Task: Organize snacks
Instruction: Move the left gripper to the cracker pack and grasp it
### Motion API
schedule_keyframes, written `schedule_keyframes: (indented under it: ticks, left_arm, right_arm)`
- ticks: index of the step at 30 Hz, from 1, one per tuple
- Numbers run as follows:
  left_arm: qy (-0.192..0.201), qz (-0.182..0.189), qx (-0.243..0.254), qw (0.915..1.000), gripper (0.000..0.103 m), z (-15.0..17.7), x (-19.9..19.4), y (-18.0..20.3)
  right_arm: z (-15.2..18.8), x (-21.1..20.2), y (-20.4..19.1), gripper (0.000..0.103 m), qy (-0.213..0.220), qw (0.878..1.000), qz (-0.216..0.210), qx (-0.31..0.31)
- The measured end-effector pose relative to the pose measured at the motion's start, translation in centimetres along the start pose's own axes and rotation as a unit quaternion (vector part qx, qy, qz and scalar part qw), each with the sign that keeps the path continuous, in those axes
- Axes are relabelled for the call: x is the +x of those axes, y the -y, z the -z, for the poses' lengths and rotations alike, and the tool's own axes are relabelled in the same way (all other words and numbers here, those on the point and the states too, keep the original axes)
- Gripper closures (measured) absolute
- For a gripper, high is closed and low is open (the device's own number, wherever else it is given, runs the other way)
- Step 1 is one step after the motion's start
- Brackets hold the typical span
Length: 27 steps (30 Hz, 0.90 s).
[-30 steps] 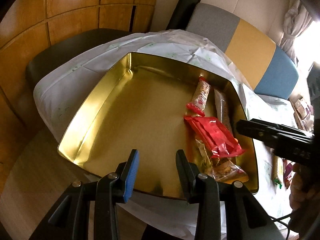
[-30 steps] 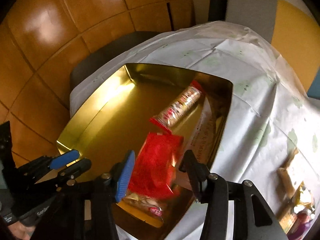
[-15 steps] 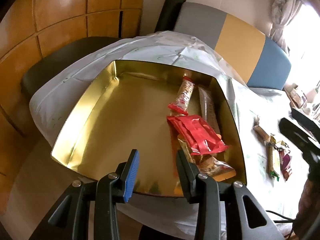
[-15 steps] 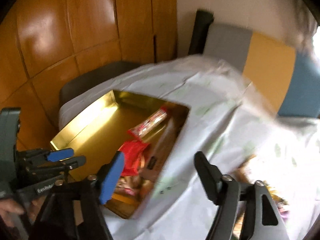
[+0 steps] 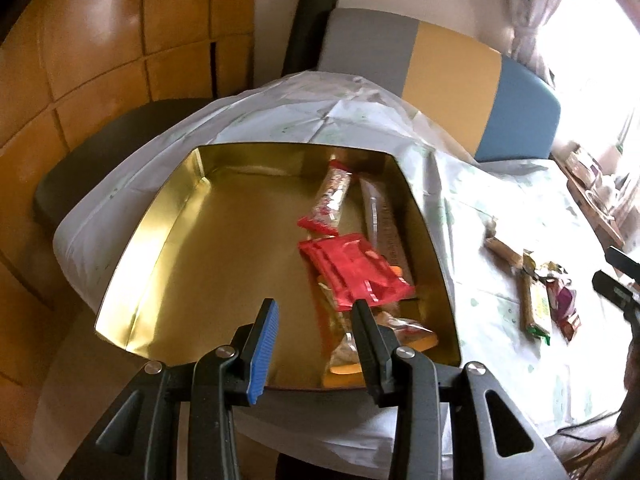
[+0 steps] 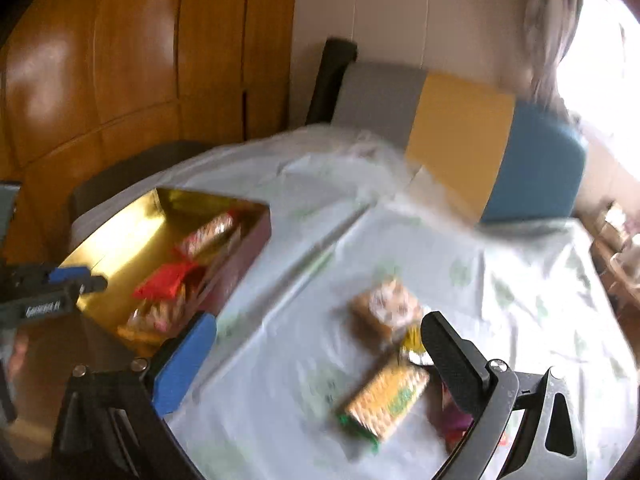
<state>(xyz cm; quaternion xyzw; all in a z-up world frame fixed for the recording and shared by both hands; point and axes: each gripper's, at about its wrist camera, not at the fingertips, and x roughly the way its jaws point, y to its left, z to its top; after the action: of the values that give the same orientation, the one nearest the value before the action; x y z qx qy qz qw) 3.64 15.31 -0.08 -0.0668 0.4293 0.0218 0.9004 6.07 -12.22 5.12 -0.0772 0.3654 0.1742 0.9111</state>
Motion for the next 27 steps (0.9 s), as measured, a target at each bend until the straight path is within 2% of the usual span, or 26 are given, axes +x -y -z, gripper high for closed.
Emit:
schedule_keyframes:
  ticks: [1, 5, 8, 11, 12, 13, 14, 15, 17, 20, 27]
  left_arm:
    - [0.001, 0.001, 0.005, 1.0, 0.065, 0.0, -0.1, 0.3]
    - [0.005, 0.009, 0.029, 0.9995, 0.065, 0.2, -0.4, 1.8]
    - [0.006, 0.012, 0.049, 0.9987, 0.065, 0.4, -0.6, 3.0]
    - [0.005, 0.017, 0.069, 0.9975, 0.065, 0.6, -0.7, 4.3]
    - [0.001, 0.024, 0.078, 0.9967, 0.065, 0.7, -0.6, 5.0]
    - [-0.004, 0.03, 0.086, 0.9958, 0.065, 0.9, -0.5, 5.7]
    - [-0.008, 0.035, 0.093, 0.995, 0.065, 1.0, -0.4, 6.3]
    - [-0.012, 0.042, 0.099, 0.9942, 0.065, 1.1, -0.4, 6.9]
    - [-0.023, 0.057, 0.114, 0.9916, 0.065, 1.4, -0.1, 8.5]
    - [-0.044, 0.064, 0.141, 0.987, 0.065, 1.8, 0.5, 10.6]
    - [-0.073, 0.105, 0.22, 0.9671, 0.065, 1.7, 2.0, 17.5]
  right_arm:
    - [0.2, -0.2, 1.0, 0.0, -0.005, 1.0, 0.0, 0.009]
    - [1.8, -0.7, 7.9, 0.0, -0.019, 0.997, 0.045, 0.059]
    - [3.3, -0.2, 14.8, 0.0, -0.037, 0.985, 0.067, 0.152]
    - [6.7, 0.4, 21.5, 0.0, -0.057, 0.957, 0.115, 0.262]
    - [7.6, 0.8, 23.8, 0.002, -0.095, 0.931, 0.138, 0.325]
    - [8.3, 0.5, 24.9, 0.002, -0.081, 0.919, 0.123, 0.367]
    - [8.7, 0.4, 25.7, 0.002, -0.071, 0.91, 0.11, 0.393]
    - [9.3, 0.6, 26.4, 0.002, -0.082, 0.9, 0.105, 0.416]
    - [9.8, 0.9, 26.7, 0.002, -0.095, 0.892, 0.105, 0.428]
    - [10.0, 0.8, 26.8, 0.001, -0.097, 0.889, 0.108, 0.435]
    - [9.9, -0.1, 26.6, 0.0, -0.085, 0.886, 0.093, 0.447]
